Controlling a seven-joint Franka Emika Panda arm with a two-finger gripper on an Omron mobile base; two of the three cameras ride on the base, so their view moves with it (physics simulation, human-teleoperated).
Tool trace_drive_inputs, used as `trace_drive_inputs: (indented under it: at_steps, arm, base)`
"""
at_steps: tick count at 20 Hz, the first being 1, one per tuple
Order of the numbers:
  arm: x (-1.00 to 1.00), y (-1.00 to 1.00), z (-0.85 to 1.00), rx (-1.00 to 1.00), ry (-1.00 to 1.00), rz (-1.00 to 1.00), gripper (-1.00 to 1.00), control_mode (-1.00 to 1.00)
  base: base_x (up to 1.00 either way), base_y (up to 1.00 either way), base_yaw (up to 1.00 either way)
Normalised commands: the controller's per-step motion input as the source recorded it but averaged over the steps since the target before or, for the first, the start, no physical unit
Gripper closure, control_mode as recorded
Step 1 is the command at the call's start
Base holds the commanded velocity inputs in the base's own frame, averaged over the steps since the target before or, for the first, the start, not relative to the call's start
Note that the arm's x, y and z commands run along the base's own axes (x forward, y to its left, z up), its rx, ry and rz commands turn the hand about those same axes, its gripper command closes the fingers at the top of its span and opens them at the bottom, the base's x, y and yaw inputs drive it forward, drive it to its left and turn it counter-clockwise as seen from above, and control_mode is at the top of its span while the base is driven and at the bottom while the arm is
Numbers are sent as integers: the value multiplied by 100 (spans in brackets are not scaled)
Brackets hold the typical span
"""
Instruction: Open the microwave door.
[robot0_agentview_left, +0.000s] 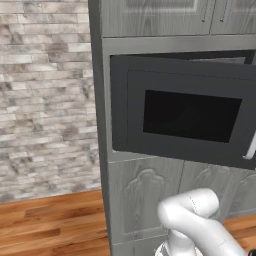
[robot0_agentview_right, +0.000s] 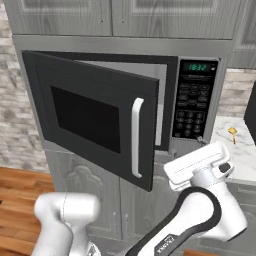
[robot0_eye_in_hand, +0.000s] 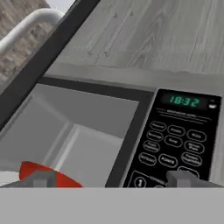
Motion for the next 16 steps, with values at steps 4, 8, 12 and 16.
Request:
trace_drive_inputs:
  at_steps: [4, 8, 12, 16]
  arm:
    - [46, 0, -14, -45, -10, 0, -100, -100]
    - [28, 0, -8, -43, -7, -5, -100, -100]
    - [48, 6, -9, -41, -8, -7, -100, -100]
    - [64, 10, -1, -33, -2, -3, -100, -100]
  base:
    - [0, 0, 0]
    - [0, 0, 0]
    - [0, 0, 0]
    - [0, 0, 0]
